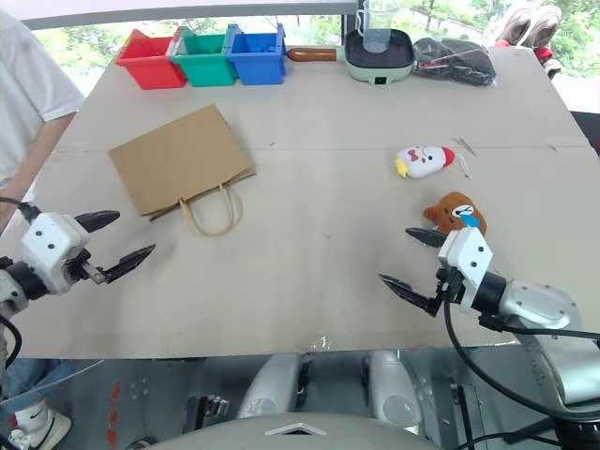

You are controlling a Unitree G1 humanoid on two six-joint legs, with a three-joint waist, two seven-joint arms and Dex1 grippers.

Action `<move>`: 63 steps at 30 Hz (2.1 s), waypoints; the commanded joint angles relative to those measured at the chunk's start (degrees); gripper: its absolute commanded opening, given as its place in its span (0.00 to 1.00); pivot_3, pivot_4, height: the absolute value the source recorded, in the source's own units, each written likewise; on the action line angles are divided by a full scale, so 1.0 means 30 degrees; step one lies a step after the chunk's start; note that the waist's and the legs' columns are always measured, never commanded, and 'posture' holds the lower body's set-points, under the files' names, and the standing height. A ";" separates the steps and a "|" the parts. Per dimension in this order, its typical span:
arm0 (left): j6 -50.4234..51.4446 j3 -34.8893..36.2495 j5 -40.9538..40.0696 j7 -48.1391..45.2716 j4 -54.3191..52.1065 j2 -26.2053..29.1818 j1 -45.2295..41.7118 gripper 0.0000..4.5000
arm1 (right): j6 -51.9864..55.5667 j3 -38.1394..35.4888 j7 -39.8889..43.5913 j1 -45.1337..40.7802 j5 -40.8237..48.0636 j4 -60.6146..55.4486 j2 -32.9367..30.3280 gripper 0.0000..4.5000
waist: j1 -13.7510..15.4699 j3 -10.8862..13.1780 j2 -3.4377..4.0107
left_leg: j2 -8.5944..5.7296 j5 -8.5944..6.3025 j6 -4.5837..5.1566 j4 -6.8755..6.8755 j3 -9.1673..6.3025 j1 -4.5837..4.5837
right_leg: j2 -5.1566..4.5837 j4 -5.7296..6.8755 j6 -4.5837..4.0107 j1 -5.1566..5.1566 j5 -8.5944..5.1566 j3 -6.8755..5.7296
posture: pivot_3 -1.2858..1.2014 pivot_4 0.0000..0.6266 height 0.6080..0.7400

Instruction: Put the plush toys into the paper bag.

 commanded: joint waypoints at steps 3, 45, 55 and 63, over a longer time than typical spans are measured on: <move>-0.2701 -0.1999 0.2242 0.1481 0.1311 -0.0381 -0.2285 0.99 | -0.0224 0.0329 -0.0709 -0.0249 -0.0329 -0.0886 0.0143 1.00 | -0.0026 -0.0008 -0.0011 | 0.0000 0.0000 0.0000 0.0002 -0.0011 0.0003 | 0.0005 0.0002 0.0001 0.0005 0.0002 -0.0011 | 0.52 0.24 1.00; 1.6952 -0.4796 -1.8729 0.5226 -1.2742 -0.7154 -0.6111 0.00 | 0.1030 1.0898 0.0363 -1.2392 -0.3055 1.1510 0.7552 0.02 | -0.0645 -0.0014 -0.0028 | -0.0062 0.0009 -0.0013 0.0075 -0.0137 0.0046 | 0.0042 0.0218 -0.0003 -0.0014 0.0002 0.0004 | 0.52 0.24 1.00; 1.7036 -0.0986 -2.0506 0.7044 -1.3568 -0.5823 -0.5209 0.00 | -0.1044 1.0750 -0.1154 -1.1497 -0.5710 1.3587 0.8740 0.02 | -0.0659 -0.0014 -0.0024 | -0.0057 0.0013 -0.0023 0.0075 -0.0175 0.0066 | 0.0047 0.0242 -0.0005 -0.0012 0.0002 -0.0011 | 0.52 0.24 1.00; 1.6958 0.0080 -2.2495 0.8453 -1.3960 -0.5522 -0.4880 0.00 | 0.1527 0.8954 -0.0815 -1.0407 -0.4604 1.0073 0.7348 0.43 | -0.0439 -0.0016 -0.0028 | -0.0069 0.0013 -0.0023 0.0083 -0.0178 0.0061 | 0.0003 0.0232 -0.0001 0.0000 0.0004 -0.0005 | 0.52 0.24 1.00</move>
